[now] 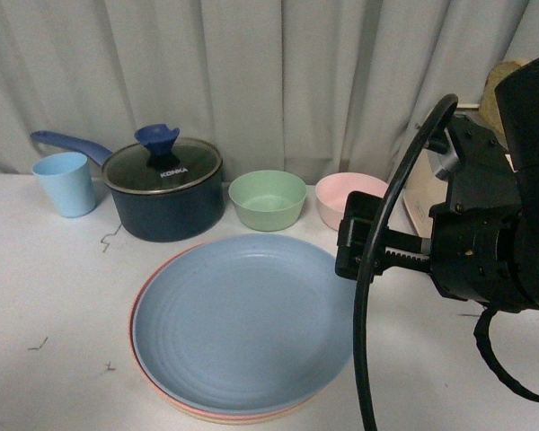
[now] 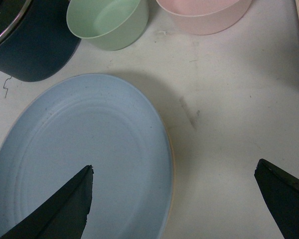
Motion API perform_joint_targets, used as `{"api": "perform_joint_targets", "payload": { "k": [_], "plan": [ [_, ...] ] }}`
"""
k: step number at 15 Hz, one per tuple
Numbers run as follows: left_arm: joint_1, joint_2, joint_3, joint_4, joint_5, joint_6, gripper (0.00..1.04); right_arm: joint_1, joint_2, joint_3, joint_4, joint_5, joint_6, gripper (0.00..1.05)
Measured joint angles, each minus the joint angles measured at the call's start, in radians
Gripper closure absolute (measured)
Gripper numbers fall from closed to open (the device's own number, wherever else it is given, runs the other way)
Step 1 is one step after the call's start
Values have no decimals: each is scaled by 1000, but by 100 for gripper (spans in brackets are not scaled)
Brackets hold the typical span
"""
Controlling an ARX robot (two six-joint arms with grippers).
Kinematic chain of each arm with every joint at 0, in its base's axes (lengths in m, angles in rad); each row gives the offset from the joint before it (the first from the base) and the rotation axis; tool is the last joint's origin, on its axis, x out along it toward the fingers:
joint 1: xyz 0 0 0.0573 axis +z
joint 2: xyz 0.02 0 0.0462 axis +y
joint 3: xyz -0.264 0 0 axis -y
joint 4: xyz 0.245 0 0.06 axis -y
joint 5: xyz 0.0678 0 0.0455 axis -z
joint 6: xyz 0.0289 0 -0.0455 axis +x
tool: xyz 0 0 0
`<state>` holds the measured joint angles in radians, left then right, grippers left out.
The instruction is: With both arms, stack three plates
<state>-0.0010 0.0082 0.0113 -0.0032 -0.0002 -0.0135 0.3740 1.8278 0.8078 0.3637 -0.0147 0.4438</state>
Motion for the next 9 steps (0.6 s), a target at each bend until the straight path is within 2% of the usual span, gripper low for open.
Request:
{"api": "perform_joint_targets", "payload": {
  "k": [5,9],
  "plan": [
    [0,0,0,0,0,0,7,-3,-31,-27,-1,-24,0,6],
    [0,0,0,0,0,0,7,-104,-278,-100,-11,-130,0,6]
  ]
}}
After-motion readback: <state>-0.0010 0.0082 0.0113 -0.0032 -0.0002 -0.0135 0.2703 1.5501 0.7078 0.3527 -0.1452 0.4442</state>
